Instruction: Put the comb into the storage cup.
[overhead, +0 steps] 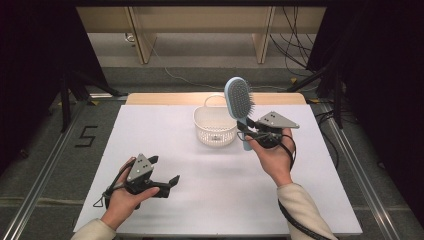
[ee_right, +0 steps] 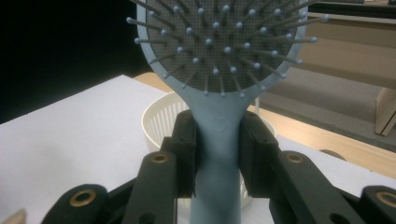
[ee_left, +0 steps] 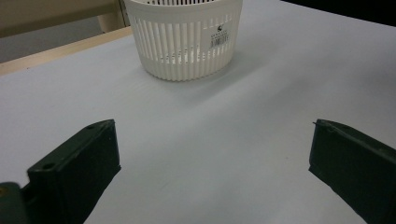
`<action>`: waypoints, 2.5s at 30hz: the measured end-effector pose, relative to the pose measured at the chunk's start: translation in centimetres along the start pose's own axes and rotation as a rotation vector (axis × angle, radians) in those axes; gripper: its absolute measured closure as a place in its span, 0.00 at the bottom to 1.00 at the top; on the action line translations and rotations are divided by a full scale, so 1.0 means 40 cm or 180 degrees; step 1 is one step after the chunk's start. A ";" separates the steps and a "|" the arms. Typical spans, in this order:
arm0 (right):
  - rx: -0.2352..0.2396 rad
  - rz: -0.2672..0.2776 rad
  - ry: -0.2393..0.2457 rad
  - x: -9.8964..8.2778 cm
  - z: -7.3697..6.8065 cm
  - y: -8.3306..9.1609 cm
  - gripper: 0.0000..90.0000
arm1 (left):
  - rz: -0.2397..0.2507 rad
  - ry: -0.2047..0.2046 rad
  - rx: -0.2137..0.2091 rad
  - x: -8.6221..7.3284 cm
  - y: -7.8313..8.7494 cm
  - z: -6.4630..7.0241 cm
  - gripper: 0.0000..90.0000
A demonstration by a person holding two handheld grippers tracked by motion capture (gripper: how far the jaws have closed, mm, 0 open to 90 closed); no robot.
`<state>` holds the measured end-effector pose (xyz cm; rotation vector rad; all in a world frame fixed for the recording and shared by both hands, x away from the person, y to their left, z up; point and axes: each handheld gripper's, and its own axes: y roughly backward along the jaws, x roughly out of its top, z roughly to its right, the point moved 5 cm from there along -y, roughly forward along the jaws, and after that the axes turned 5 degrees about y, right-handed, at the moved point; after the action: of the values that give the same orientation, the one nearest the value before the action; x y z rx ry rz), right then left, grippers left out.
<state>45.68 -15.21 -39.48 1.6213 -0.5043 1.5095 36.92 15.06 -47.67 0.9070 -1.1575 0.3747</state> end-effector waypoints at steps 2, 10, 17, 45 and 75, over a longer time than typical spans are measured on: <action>0.0001 0.0005 0.0003 0.002 0.000 -0.001 0.78 | 0.0001 -0.0004 -0.0002 0.000 0.000 0.000 0.01; 0.0005 0.0007 0.0014 0.008 -0.002 -0.006 0.78 | -0.0002 -0.0006 0.0000 0.000 0.000 0.000 0.01; 0.0008 0.0015 0.0025 0.015 -0.005 -0.010 0.78 | 0.0002 -0.0006 0.0000 0.000 0.000 0.000 0.01; 0.0015 0.0001 0.0049 0.031 -0.006 -0.026 0.78 | 0.0007 0.0006 -0.0006 0.001 0.000 0.000 0.01; 0.0007 0.0000 0.0147 0.049 -0.011 -0.055 0.78 | 0.0007 0.0013 -0.0008 0.001 0.001 0.000 0.01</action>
<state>47.47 -13.16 -38.32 1.5843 -0.4771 1.5444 36.91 15.08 -47.60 0.9027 -1.1551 0.3766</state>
